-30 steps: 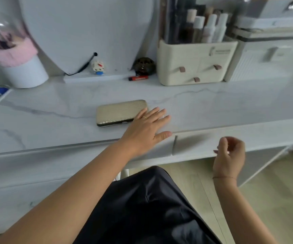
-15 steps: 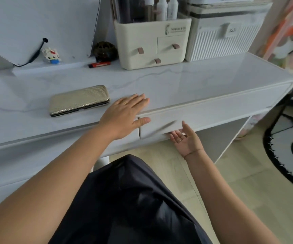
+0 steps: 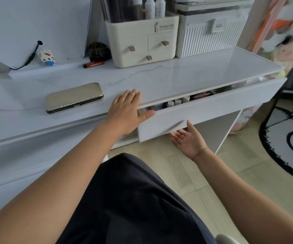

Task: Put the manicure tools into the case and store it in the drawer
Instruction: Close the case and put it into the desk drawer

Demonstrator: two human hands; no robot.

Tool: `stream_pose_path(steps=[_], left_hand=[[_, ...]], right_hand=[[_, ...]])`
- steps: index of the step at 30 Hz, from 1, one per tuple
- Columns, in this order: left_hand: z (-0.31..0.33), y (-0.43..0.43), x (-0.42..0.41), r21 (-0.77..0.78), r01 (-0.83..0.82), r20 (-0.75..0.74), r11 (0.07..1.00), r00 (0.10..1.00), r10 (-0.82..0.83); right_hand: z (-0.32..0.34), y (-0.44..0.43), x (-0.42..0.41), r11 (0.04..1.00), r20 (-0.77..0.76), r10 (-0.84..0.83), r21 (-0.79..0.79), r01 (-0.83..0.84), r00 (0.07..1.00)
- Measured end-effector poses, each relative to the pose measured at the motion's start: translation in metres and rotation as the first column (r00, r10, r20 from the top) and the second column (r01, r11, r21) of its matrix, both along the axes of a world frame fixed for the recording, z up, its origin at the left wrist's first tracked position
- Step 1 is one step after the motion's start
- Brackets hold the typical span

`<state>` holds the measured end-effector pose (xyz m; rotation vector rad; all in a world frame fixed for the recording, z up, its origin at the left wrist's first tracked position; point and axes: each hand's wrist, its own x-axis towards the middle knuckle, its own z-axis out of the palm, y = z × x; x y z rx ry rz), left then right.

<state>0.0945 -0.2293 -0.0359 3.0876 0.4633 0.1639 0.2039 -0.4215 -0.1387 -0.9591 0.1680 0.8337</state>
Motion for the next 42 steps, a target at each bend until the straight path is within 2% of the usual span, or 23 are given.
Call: stream_pose_path(steps=[1,2,3,4,5,6,7,10,14,16,20,25,33,42], left_hand=[[-0.001,-0.004,0.0,-0.012,0.016,0.029,1.0,0.999,-0.016],[-0.003,-0.009,0.0,-0.021,0.055,0.064,0.998,0.997,-0.054],[-0.005,-0.016,-0.001,-0.031,0.116,0.104,0.993,0.988,-0.113],[-0.009,-0.025,0.0,-0.047,0.188,0.153,0.981,0.972,-0.179],[-0.013,-0.034,0.001,-0.074,0.251,0.214,0.965,0.949,-0.231],[-0.017,-0.043,0.002,-0.11,0.293,0.285,0.95,0.925,-0.252],[-0.02,-0.051,0.004,-0.142,0.318,0.364,0.937,0.897,-0.249],[-0.03,-0.067,0.006,-0.138,0.314,0.546,0.939,0.815,-0.192],[-0.029,-0.082,0.0,-0.273,0.255,0.57,0.928,0.819,-0.058],[-0.023,-0.09,-0.003,-0.301,0.25,0.569,0.92,0.822,-0.037],[-0.011,-0.109,-0.009,-0.267,0.298,0.532,0.916,0.838,-0.118],[-0.006,-0.126,-0.01,-0.175,0.293,0.442,0.94,0.877,-0.191],[-0.006,-0.155,-0.019,-0.233,0.435,0.393,0.87,0.86,-0.325],[-0.002,-0.145,-0.037,-0.3,0.434,0.399,0.849,0.866,-0.302]], right_hand=[[0.002,-0.008,0.0,0.979,0.186,0.042,-0.205,-0.003,0.982],[0.002,-0.018,0.002,0.911,0.401,0.084,-0.402,0.093,0.912],[0.003,-0.029,0.004,0.811,0.607,0.116,-0.514,0.278,0.786],[0.006,-0.038,0.007,0.711,0.779,0.148,-0.512,0.482,0.609],[0.012,-0.045,0.011,0.639,0.889,0.188,-0.433,0.636,0.416],[0.019,-0.05,0.015,0.607,0.938,0.24,-0.347,0.715,0.252],[0.027,-0.051,0.018,0.606,0.942,0.305,-0.304,0.735,0.138],[0.044,-0.046,0.023,0.596,0.855,0.517,-0.338,0.729,-0.027],[0.047,-0.048,0.02,0.617,0.847,0.531,-0.355,0.702,-0.038],[0.045,-0.053,0.017,0.598,0.847,0.531,-0.341,0.725,-0.04],[0.039,-0.071,0.0,0.582,0.869,0.493,-0.293,0.759,-0.043],[0.043,-0.099,-0.019,0.637,0.907,0.419,-0.263,0.725,-0.039],[0.052,-0.129,-0.039,0.635,0.951,0.31,-0.22,0.741,0.017],[0.069,-0.121,-0.048,0.684,0.972,0.217,-0.215,0.697,0.087]])
